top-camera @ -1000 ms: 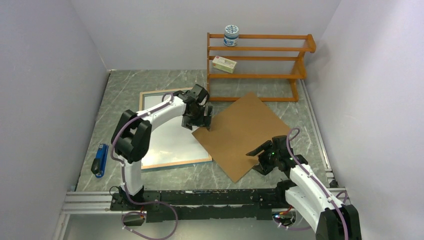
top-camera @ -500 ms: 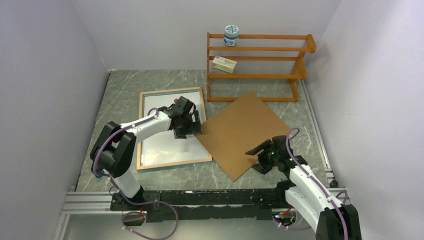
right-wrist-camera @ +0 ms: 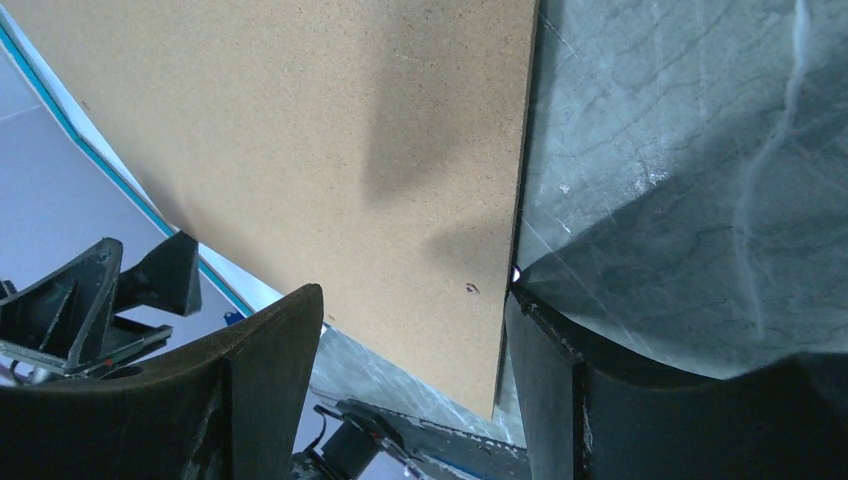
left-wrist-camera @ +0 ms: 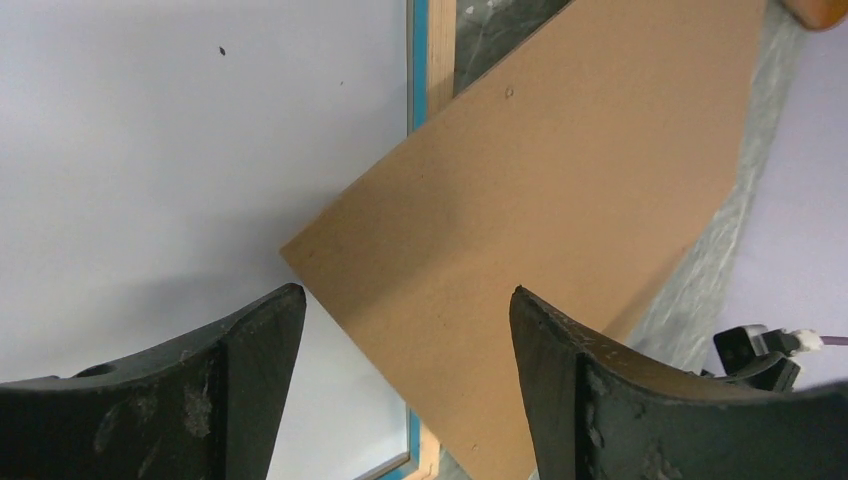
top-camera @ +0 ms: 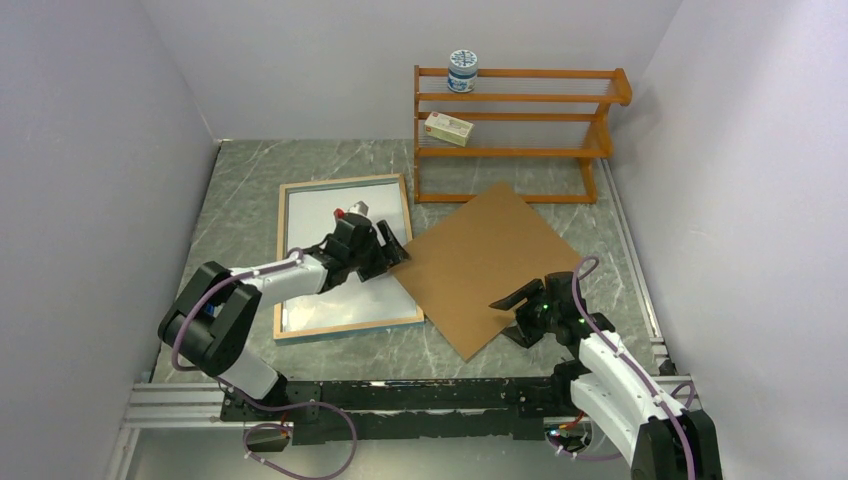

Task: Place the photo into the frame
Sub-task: Move the photo frame item to the photo frame, then turn over the photo frame item at the center of the board.

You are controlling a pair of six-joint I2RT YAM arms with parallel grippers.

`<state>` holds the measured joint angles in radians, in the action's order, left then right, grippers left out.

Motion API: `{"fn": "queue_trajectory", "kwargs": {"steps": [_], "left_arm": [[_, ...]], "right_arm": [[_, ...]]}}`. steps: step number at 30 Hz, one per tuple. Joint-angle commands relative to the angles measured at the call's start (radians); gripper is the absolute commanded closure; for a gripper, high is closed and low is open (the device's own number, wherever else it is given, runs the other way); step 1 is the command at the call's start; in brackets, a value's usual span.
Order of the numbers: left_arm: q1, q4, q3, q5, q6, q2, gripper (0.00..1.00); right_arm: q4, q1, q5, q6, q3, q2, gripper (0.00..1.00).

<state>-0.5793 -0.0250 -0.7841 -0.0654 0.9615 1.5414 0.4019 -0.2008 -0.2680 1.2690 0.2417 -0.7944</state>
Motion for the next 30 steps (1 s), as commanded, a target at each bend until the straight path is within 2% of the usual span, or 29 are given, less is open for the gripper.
{"fn": "queue_trajectory", "kwargs": {"steps": [1,6,10,15,22,25,30], "left_arm": [[0.0,-0.208,0.071,-0.007,0.064,-0.012,0.21],[0.0,-0.254,0.09,0.016,0.111,0.018,0.21],[-0.001,-0.371,0.129,-0.019,0.145,0.029,0.22],[0.0,-0.433,0.144,-0.048,0.172,0.077,0.24],[0.009,-0.686,0.227,-0.098,0.253,0.155,0.28],[0.013,-0.774,0.249,-0.11,0.287,0.18,0.32],[0.021,-0.805,0.255,-0.122,0.297,0.184,0.48]], "right_arm": [[0.03,-0.004,0.049,-0.004,-0.039,-0.012,0.29],[0.037,-0.004,0.048,-0.003,-0.04,-0.006,0.29],[0.04,-0.003,0.05,0.002,-0.046,0.007,0.29],[0.054,-0.003,0.055,-0.003,-0.03,0.002,0.29],[0.037,-0.004,0.043,0.0,-0.033,-0.021,0.29],[0.043,-0.004,0.045,-0.003,-0.031,-0.033,0.29],[0.042,-0.003,0.046,-0.008,-0.028,-0.041,0.29]]}}
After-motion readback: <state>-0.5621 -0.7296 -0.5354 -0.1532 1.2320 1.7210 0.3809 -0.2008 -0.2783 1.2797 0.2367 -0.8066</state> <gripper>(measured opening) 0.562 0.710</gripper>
